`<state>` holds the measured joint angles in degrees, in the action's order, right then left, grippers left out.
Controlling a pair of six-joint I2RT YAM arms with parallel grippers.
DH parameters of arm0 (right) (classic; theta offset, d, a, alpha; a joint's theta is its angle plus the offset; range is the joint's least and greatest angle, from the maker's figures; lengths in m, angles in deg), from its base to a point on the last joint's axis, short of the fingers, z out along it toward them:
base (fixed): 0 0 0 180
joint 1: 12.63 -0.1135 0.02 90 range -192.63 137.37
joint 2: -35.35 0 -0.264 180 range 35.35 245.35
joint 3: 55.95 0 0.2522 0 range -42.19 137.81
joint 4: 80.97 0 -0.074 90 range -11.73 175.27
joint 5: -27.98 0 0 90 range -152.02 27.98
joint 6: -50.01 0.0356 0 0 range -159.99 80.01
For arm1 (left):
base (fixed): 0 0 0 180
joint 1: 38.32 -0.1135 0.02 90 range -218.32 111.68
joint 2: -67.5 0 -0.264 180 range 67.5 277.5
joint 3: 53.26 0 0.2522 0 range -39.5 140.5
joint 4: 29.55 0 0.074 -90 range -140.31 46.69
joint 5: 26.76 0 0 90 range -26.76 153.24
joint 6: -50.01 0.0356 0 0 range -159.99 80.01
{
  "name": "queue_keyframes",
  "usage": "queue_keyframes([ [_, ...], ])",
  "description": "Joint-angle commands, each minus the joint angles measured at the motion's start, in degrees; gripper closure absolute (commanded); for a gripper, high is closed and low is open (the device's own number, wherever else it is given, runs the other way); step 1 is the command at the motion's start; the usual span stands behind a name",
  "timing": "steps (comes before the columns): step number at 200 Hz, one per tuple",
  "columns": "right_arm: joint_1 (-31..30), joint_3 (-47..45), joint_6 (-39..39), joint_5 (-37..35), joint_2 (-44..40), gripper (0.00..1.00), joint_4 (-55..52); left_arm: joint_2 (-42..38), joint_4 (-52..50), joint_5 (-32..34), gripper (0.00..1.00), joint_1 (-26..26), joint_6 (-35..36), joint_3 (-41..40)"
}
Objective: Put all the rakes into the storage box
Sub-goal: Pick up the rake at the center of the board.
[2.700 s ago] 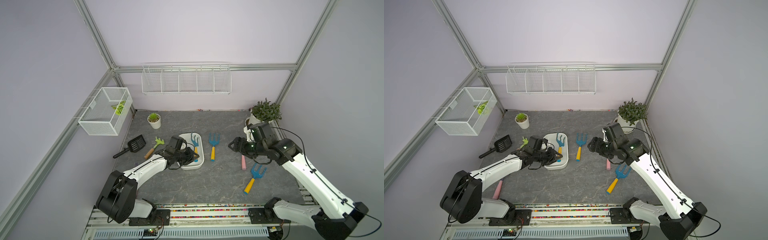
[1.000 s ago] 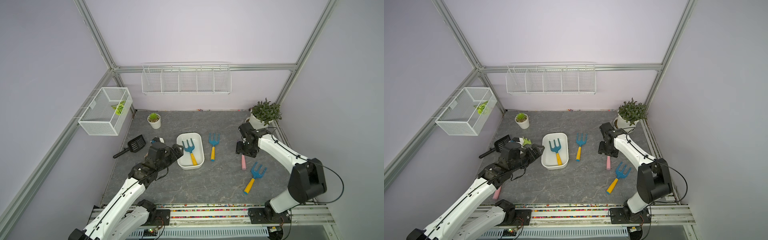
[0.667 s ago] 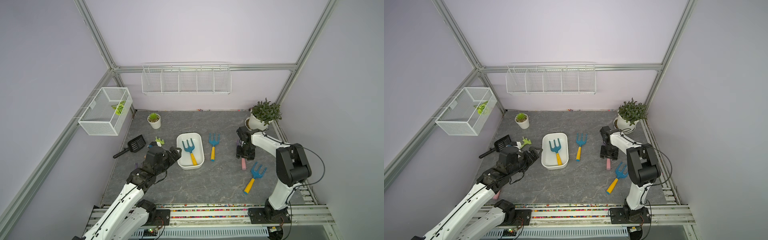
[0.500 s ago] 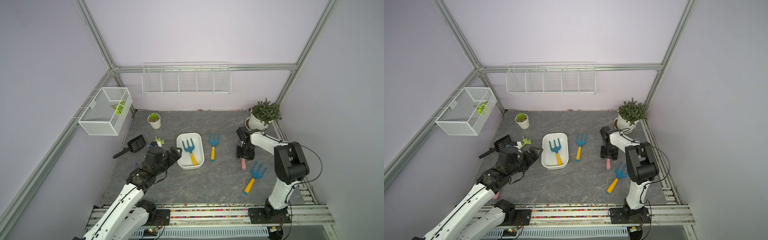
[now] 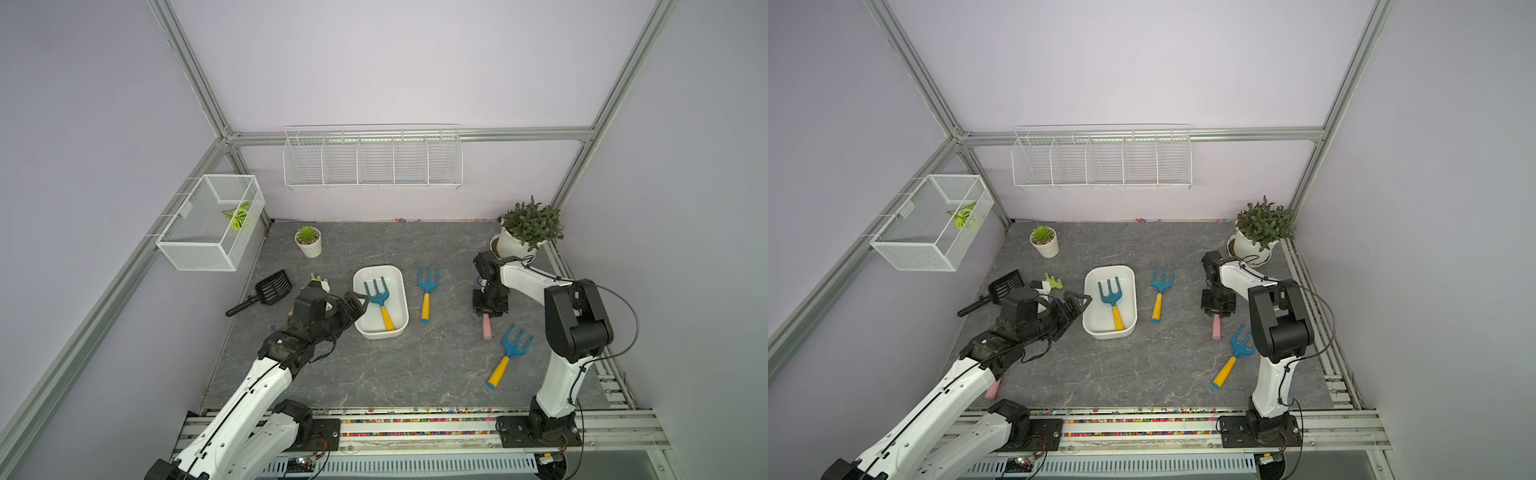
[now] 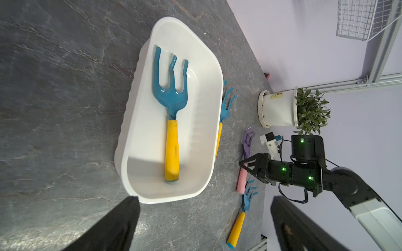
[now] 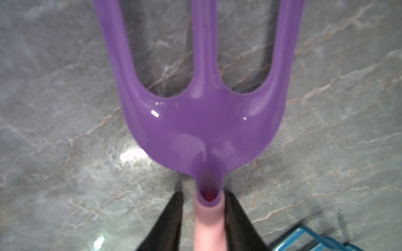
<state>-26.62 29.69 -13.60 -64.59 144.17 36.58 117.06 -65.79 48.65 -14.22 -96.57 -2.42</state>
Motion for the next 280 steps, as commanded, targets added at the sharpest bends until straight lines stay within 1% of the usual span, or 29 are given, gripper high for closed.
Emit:
queue_keyframes([
  [1, 0.2, -0.7, 0.3, -0.2, 0.3, 0.8, 0.2, 0.8, 1.2, -2.1, 0.0, -0.3, 1.6, 2.1],
  [18, 0.2, -0.9, 0.6, 0.0, -0.7, 0.92, -0.2, 1.7, 1.7, -2.9, 0.0, -0.4, 2.3, 3.0],
  [36, 0.2, -1.0, 1.1, 0.3, -2.5, 1.0, -0.7, 3.3, 2.3, -4.2, 0.0, -0.3, 3.2, 4.8],
  [54, 0.2, -0.8, 1.5, 1.2, -4.8, 1.0, -1.5, 5.6, 4.1, -7.1, 0.0, -0.3, 4.4, 6.6],
  [71, 0.1, -0.3, 1.8, 2.1, -7.0, 1.0, -2.7, 8.8, 6.6, -11.9, 0.01, -0.2, 6.7, 8.6],
  [82, 0.0, 0.0, 2.1, 2.7, -8.5, 1.0, -3.6, 11.4, 6.8, -15.0, 0.01, -0.2, 8.6, 10.3],
  [90, 0.0, 0.3, 2.3, 3.4, -9.5, 1.0, -4.2, 13.2, 6.4, -16.1, 0.03, 0.3, 9.5, 11.6],
  [119, -0.1, 1.5, 3.0, 6.3, -13.2, 1.0, -6.0, 17.5, 6.9, -16.7, 0.08, 4.1, 11.7, 14.9],
  [140, -0.6, 2.7, 3.5, 8.5, -15.7, 1.0, -6.7, 20.8, 8.2, -17.0, 0.1, 8.0, 12.1, 17.0],
  [173, -2.7, 5.5, 4.8, 12.9, -19.1, 1.0, -7.1, 26.9, 9.8, -18.1, 0.11, 13.6, 12.9, 20.8],
  [197, -4.8, 7.7, 7.3, 16.5, -20.7, 1.0, -6.8, 31.6, 7.7, -18.4, 0.13, 16.8, 14.9, 25.2],
  [213, -6.7, 9.7, 9.4, 17.8, -21.4, 1.0, -6.9, 33.8, 6.5, -18.3, 0.14, 18.0, 16.2, 27.5],
  [239, -9.3, 12.1, 12.2, 19.1, -22.5, 1.0, -6.6, 34.8, 7.5, -18.2, 0.15, 18.3, 15.6, 28.4],
  [280, -11.6, 12.0, 17.8, 22.2, -25.0, 1.0, -4.3, 35.5, 7.8, -17.8, 0.17, 19.3, 16.1, 30.2],
])
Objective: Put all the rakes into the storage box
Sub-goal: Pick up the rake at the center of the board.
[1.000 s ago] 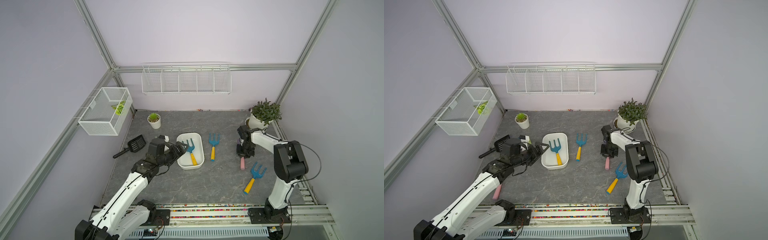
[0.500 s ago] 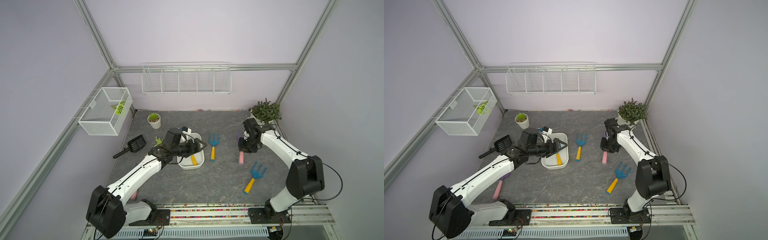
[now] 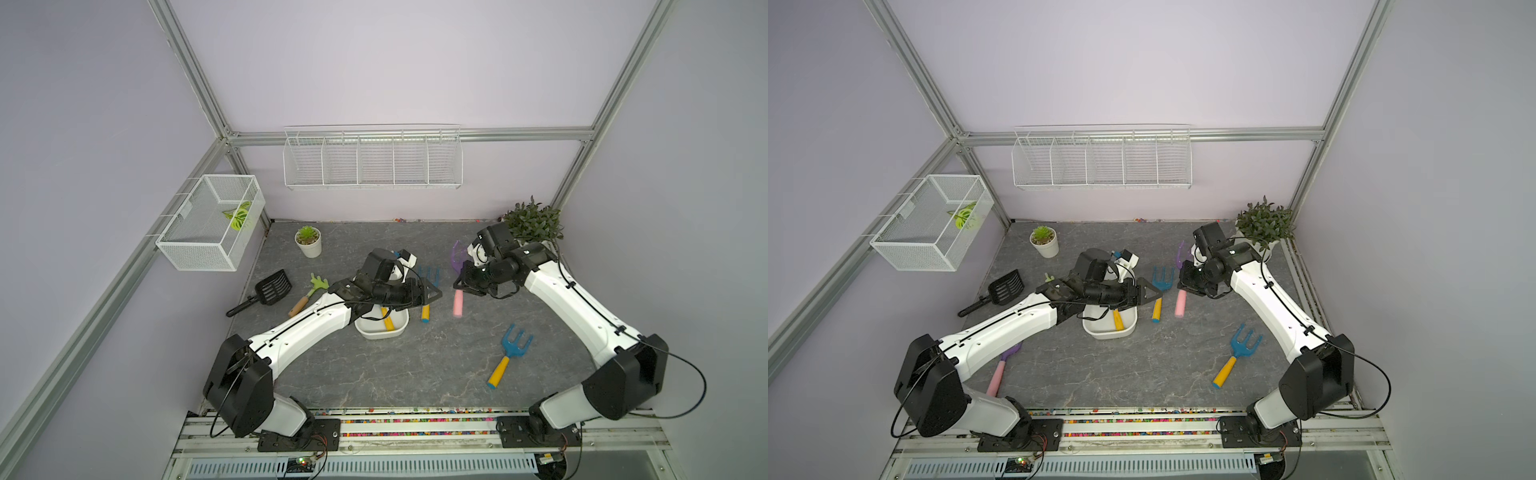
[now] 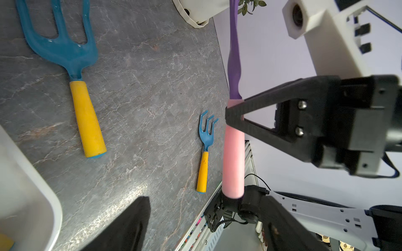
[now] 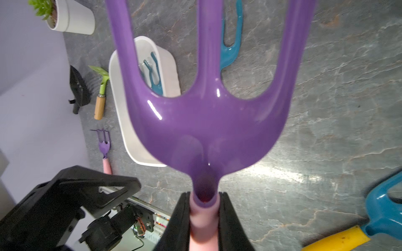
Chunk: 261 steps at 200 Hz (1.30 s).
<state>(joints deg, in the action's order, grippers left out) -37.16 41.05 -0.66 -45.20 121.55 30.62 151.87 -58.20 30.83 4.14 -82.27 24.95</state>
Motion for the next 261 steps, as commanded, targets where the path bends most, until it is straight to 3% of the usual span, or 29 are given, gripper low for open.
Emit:
queue_keyframes([
  [1, -1.2, 0.6, 5.0, 2.8, -2.4, 1.0, 1.7, 0.7, 0.2, 0.0, 0.17, 1.0, 1.9, 2.9],
  [54, -4.5, 2.4, 9.8, 1.4, -3.2, 1.0, 3.7, 2.0, 1.2, -1.2, 0.21, 3.4, 1.4, 4.5],
  [105, -6.7, 4.5, 12.1, -0.2, -2.4, 1.0, 4.4, 1.3, 3.0, -1.5, 0.35, 3.9, 0.1, 2.7],
  [151, -8.1, 4.5, 12.0, -1.8, -2.5, 1.0, 3.9, 1.0, 4.7, -2.4, 0.57, 3.9, -0.8, 1.2],
  [206, -8.9, 4.2, 11.6, -3.1, -2.4, 1.0, 3.5, 0.9, 5.5, -3.7, 1.0, 3.9, -1.0, 0.6],
  [220, -9.0, 4.2, 11.4, -3.0, -2.4, 1.0, 3.7, 0.7, 5.3, -3.6, 1.0, 3.9, -1.2, 0.3],
  [261, -9.0, 5.2, 9.6, -4.8, -3.7, 0.53, 3.6, -0.3, 6.0, -2.7, 1.0, 3.9, -2.2, -1.4],
])
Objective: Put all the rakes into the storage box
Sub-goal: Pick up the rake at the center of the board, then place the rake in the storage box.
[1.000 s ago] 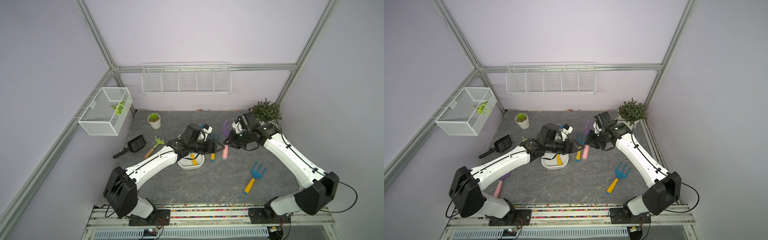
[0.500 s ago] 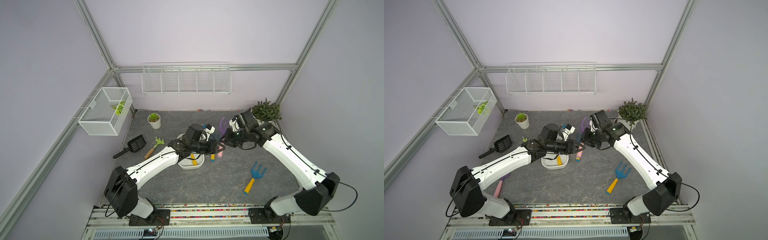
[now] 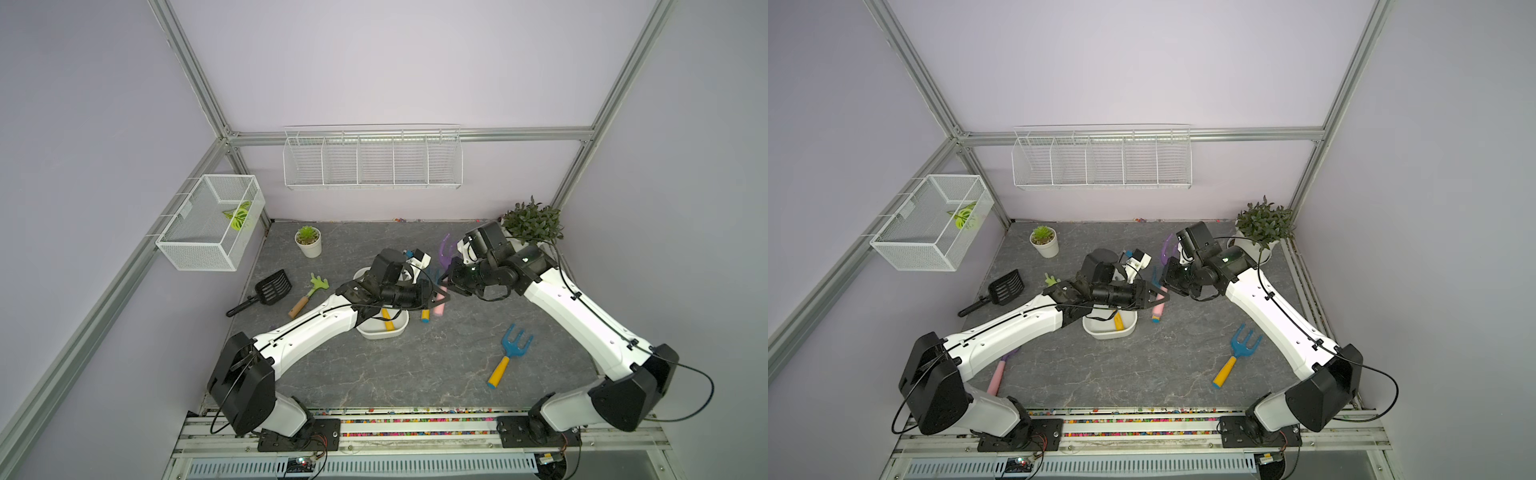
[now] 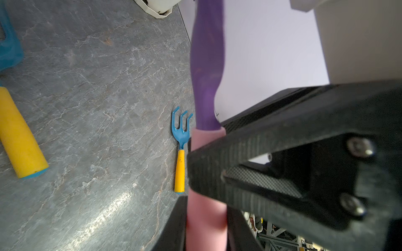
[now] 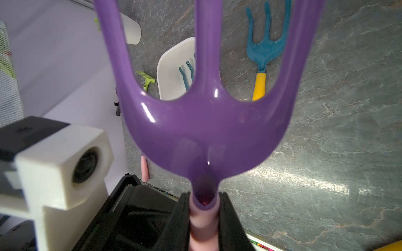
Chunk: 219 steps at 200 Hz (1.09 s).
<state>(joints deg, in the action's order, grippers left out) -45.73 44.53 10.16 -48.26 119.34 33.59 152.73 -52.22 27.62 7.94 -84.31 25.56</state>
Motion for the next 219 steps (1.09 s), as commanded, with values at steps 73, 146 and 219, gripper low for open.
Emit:
queue_keyframes([
  [73, -0.4, 1.4, -7.0, -8.2, -9.1, 0.33, 3.3, -7.0, 0.3, 4.3, 1.0, -1.9, -2.2, -9.6],
  [146, -0.3, 0.8, -11.6, -11.6, -9.9, 0.33, 0.2, -16.4, -11.1, 9.6, 1.0, -10.2, -0.4, -14.7],
  [219, 0.5, -6.4, -10.1, -9.2, -12.3, 0.34, 1.9, -17.1, -14.1, 10.3, 1.0, -15.0, 0.3, -19.1],
])
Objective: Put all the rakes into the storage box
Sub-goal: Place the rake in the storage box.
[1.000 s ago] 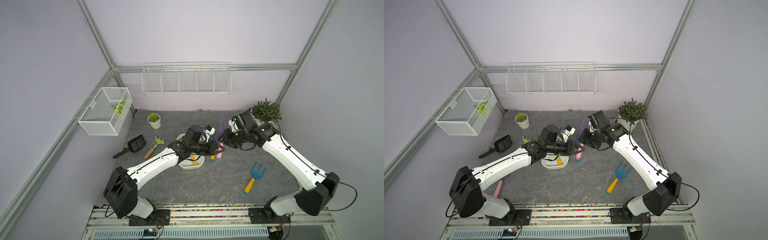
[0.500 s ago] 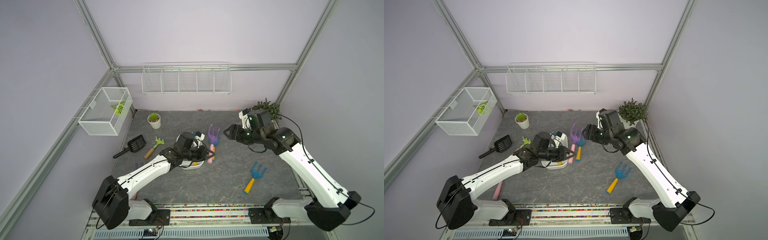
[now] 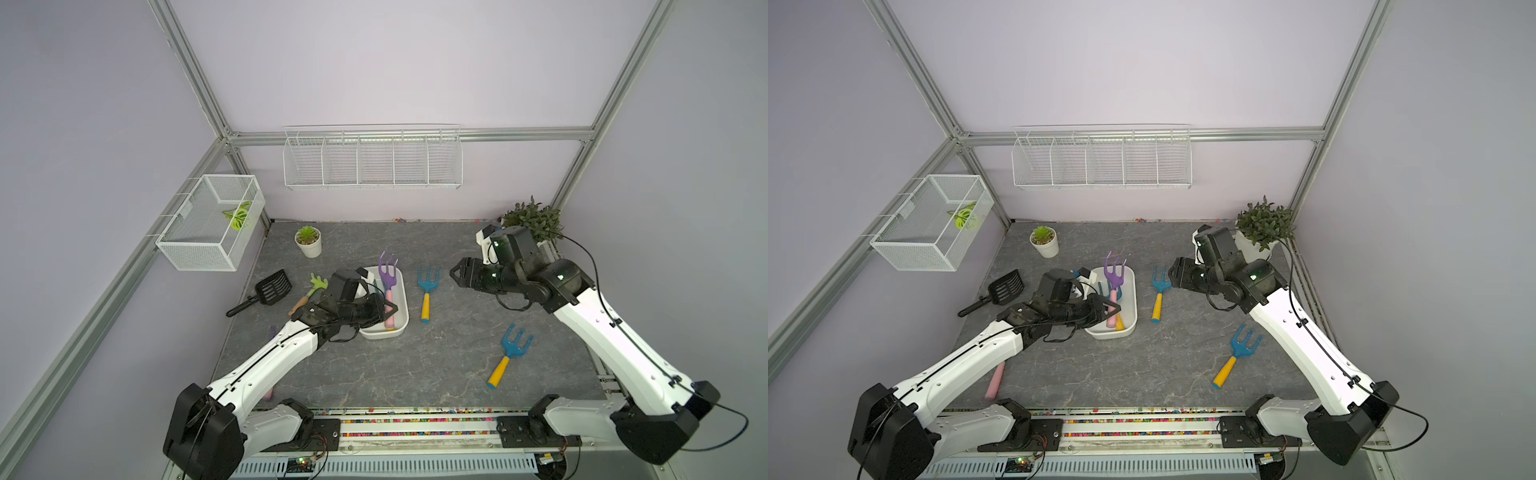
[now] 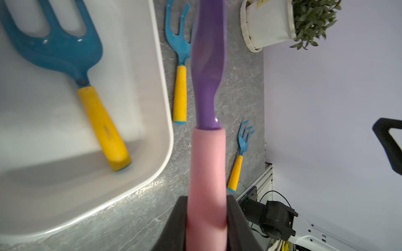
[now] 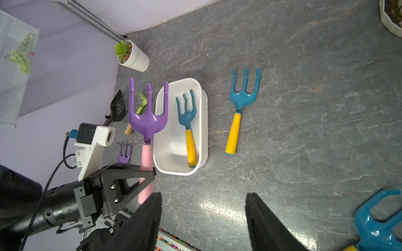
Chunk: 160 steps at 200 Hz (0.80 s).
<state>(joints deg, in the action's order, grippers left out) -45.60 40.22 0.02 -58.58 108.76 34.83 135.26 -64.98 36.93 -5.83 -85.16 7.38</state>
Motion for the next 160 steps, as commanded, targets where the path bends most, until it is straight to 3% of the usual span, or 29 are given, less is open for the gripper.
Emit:
queue_keyframes([
  [1, 0.4, -2.2, 0.1, 1.2, -1.6, 0.34, 0.7, 0.4, -1.4, 1.1, 1.0, -1.3, 1.1, -1.0],
  [77, 0.5, -5.2, 1.5, 1.7, -3.1, 0.34, 1.2, 8.6, -4.8, -0.5, 1.0, -6.5, 4.7, 3.4],
  [160, 1.2, -8.3, 2.0, 1.5, -6.1, 0.34, 0.4, 18.0, -6.9, -0.2, 1.0, -8.2, 7.5, 9.3],
])
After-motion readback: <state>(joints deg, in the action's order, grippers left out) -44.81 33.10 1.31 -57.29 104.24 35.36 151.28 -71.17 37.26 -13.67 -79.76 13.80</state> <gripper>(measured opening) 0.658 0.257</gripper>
